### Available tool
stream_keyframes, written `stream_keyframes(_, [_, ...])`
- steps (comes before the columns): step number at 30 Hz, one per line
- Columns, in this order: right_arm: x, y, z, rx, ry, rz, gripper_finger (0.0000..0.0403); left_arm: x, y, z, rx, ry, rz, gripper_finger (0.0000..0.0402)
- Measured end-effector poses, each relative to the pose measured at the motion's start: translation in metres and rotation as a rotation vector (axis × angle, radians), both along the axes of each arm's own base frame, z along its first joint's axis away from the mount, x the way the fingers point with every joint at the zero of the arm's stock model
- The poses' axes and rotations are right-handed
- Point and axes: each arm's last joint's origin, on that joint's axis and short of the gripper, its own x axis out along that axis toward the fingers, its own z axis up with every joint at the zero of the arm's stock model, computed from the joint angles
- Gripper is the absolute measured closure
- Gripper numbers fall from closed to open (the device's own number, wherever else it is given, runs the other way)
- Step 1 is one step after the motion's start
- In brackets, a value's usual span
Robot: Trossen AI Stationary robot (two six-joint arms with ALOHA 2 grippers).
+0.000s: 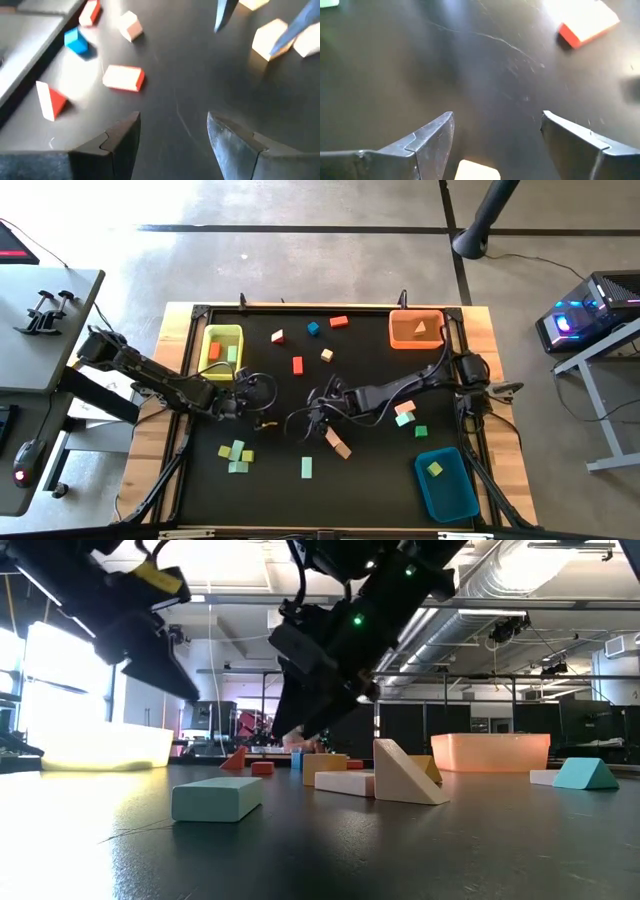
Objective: Sort blocks by size
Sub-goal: Put the light orange triangular block into the orange bin
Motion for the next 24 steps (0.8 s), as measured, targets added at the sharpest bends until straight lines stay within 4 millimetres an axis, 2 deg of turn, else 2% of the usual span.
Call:
stream_keyframes(8, [0.007, -0.003, -0.005, -0.081, 0.0, 0.143, 0.0114, 0.008, 0.008, 0.005, 0.024, -0.061, 0.014, 0.0186])
stream_keyframes(10, [0.002, -0.003, -0.002, -0.097, 0.042, 0.159, 0.0114, 0.008, 0.007, 0.005, 0.006, -0.073, 0.026, 0.0186])
stream_keyframes(16, [-0.025, -0.001, 0.027, -0.077, 0.161, 0.123, 0.0114, 0.006, 0.001, 0.005, -0.013, -0.083, 0.014, 0.0186])
stream_keyframes(20, [-0.045, 0.019, 0.039, -0.07, 0.238, 0.162, 0.0114, 0.005, -0.004, 0.005, -0.009, -0.087, 0.001, 0.0186])
stream_keyframes(24, [-0.058, 0.048, 0.033, -0.056, 0.275, 0.24, 0.0114, 0.006, -0.007, 0.007, -0.006, -0.12, -0.003, 0.0186])
